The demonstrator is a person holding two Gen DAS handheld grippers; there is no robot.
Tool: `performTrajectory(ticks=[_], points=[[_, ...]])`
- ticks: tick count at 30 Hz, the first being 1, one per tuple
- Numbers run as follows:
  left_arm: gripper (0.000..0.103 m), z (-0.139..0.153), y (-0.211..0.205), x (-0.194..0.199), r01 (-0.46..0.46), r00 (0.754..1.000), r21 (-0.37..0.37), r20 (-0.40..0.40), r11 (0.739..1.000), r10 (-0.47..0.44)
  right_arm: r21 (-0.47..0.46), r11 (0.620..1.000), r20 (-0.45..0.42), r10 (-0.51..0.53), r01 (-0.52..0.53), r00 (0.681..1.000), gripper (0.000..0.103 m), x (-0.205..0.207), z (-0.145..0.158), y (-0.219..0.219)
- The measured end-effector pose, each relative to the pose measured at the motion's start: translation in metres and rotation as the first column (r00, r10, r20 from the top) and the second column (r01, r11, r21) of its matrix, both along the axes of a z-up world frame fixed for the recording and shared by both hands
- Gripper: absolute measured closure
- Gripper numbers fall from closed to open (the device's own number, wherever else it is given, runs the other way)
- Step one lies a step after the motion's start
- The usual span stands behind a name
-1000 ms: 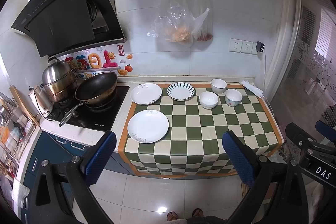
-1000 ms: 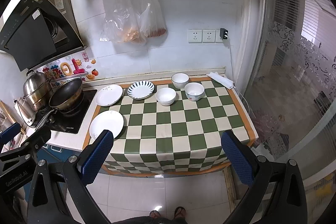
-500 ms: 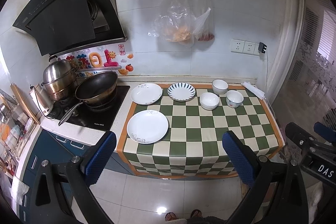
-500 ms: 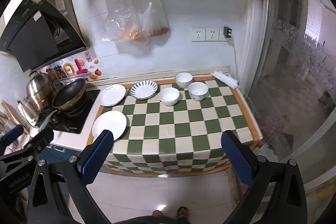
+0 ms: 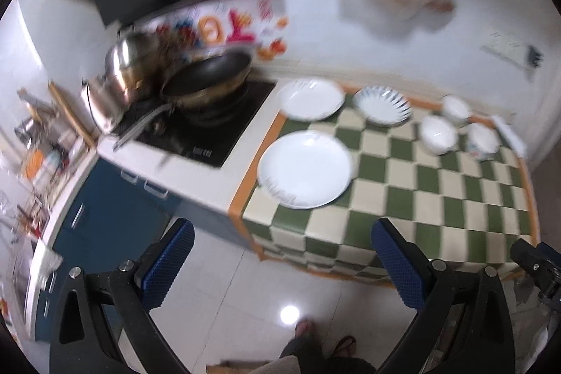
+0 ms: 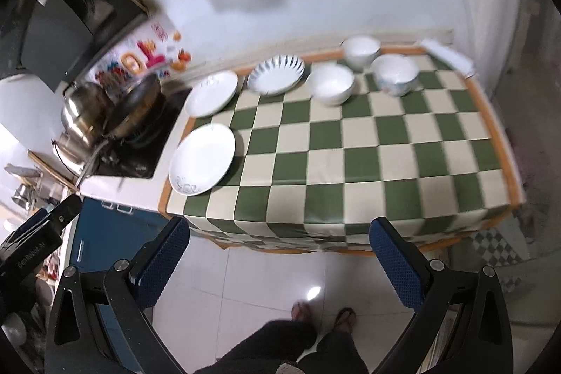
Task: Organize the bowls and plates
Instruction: 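Reach both grippers to the large grey-swirl white plate and grasp its rim, then lift the swirl plate with both grippers, set it on the cloth, open both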
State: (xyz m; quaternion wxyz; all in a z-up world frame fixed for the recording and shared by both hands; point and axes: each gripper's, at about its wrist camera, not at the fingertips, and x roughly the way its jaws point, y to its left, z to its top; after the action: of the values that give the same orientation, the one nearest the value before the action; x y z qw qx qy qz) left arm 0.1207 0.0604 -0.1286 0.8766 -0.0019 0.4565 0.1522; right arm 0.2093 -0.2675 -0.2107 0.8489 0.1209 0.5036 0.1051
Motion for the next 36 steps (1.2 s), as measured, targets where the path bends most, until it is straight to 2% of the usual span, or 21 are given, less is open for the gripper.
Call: performTrajectory(ticks=[5,9,12,18,22,25,27,31,32,33,36], points=[[0.0,-0.062,0.046,0.06,-0.042,0.991,-0.046,-0.131,0.998,0.036,0.044,0.998,-0.097,0.057,-0.053,0.994,0.0,0.07,-0.067,0.037],[0.0,-0.117,0.085,0.116,-0.048,0.964,-0.095,-0.265,0.994,0.021,0.078,0.994,-0.196,0.087,-0.073,0.977,0.001,0.13,-0.117,0.079],[0.001,-0.153,0.111,0.154,-0.049,0.943,-0.136,-0.332,0.989,0.001,0.114,0.991,-0.258,0.102,-0.074,0.961,0.005,0.168,-0.145,0.109],[0.005,-0.207,0.151,0.223,-0.019,0.909,-0.208,-0.411,0.978,-0.07,0.102,0.988,-0.362,0.146,-0.117,0.921,0.018,0.24,-0.197,0.171],[0.007,-0.238,0.167,0.254,0.004,0.875,-0.235,-0.47,0.972,-0.117,0.115,0.986,-0.402,0.158,-0.121,0.902,0.031,0.276,-0.227,0.195],[0.017,-0.255,0.172,0.265,0.012,0.852,-0.281,-0.499,0.96,-0.157,0.139,0.984,-0.434,0.164,-0.114,0.886,0.043,0.297,-0.249,0.206],[0.027,-0.26,0.173,0.267,0.024,0.844,-0.312,-0.502,0.95,-0.186,0.153,0.982,-0.469,0.168,-0.108,0.867,0.051,0.303,-0.258,0.21],[0.042,-0.267,0.169,0.267,0.036,0.846,-0.395,-0.477,0.918,-0.238,0.149,0.981,-0.5,0.183,-0.124,0.846,0.083,0.309,-0.274,0.219],[0.051,-0.269,0.166,0.267,0.039,0.843,-0.407,-0.477,0.913,-0.249,0.154,0.981,-0.509,0.18,-0.116,0.842,0.084,0.308,-0.276,0.22],[0.054,-0.27,0.163,0.266,0.042,0.84,-0.403,-0.481,0.914,-0.251,0.157,0.981,-0.506,0.178,-0.113,0.844,0.085,0.308,-0.278,0.221],[0.057,-0.266,0.156,0.264,0.056,0.85,-0.379,-0.467,0.924,-0.243,0.183,0.978,-0.509,0.182,-0.1,0.841,0.088,0.311,-0.281,0.219]])
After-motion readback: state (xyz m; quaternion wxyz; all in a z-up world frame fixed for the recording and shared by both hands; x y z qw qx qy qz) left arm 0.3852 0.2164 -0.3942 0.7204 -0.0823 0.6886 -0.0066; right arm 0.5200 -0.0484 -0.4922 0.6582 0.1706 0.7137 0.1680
